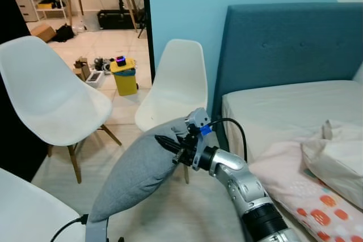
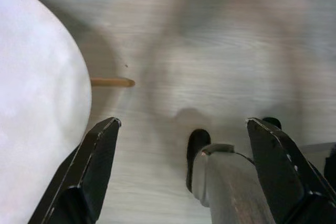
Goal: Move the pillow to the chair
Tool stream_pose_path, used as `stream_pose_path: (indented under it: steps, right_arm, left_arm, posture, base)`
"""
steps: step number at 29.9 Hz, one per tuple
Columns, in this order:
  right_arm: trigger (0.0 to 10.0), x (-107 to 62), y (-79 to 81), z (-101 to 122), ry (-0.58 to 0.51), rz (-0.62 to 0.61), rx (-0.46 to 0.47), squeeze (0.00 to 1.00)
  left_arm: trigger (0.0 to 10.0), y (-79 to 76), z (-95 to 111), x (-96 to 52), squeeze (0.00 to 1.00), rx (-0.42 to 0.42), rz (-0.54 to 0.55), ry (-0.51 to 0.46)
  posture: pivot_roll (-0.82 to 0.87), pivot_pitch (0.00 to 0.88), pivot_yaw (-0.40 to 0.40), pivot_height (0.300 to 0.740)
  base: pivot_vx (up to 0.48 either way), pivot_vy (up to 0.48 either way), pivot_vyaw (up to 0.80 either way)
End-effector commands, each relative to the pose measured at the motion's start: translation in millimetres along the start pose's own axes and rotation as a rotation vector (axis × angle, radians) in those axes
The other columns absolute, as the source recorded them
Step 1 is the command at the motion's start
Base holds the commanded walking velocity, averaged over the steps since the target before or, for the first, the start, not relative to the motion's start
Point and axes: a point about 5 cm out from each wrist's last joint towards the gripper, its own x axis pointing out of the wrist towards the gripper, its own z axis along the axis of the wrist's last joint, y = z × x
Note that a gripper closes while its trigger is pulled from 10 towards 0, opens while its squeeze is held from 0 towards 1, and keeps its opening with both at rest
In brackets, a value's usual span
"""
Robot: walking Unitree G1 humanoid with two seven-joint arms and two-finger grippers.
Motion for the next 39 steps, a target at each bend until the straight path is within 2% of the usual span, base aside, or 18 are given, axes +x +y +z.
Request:
stream_pose_path:
  steps: [1,30,37,39]
  right_arm:
    - [10.0,2.9,-2.1,18.9,-0.088,-0.004,-0.043,0.00]
    - [10.0,1.9,-4.7,31.8,-0.149,-0.029,-0.053,0.00]
    - [10.0,0.8,-13.7,31.9,-0.125,-0.110,-0.084,0.00]
    - [10.0,-0.9,-23.4,32.6,-0.113,-0.192,-0.102,0.00]
  left_arm:
    - [10.0,0.5,-1.1,-0.4,0.00,0.008,-0.003,0.002]
    - [10.0,-4.9,2.5,0.6,0.00,0.009,-0.035,-0.014]
    - [10.0,-4.4,0.9,0.1,0.00,0.013,-0.036,-0.011]
    - [10.0,-3.8,0.5,-0.1,0.00,0.014,-0.036,-0.010]
  posture:
    - [0.04,0.000,0.031,0.719]
    - [0.03,0.000,0.029,0.719]
    - [0.03,0.000,0.031,0.719]
    - [0.03,0.000,0.031,0.719]
  base:
    - [0.352,0.000,0.00]
    - [0.452,0.000,0.00]
    - [0.480,0.000,0.00]
    - [0.480,0.000,0.00]
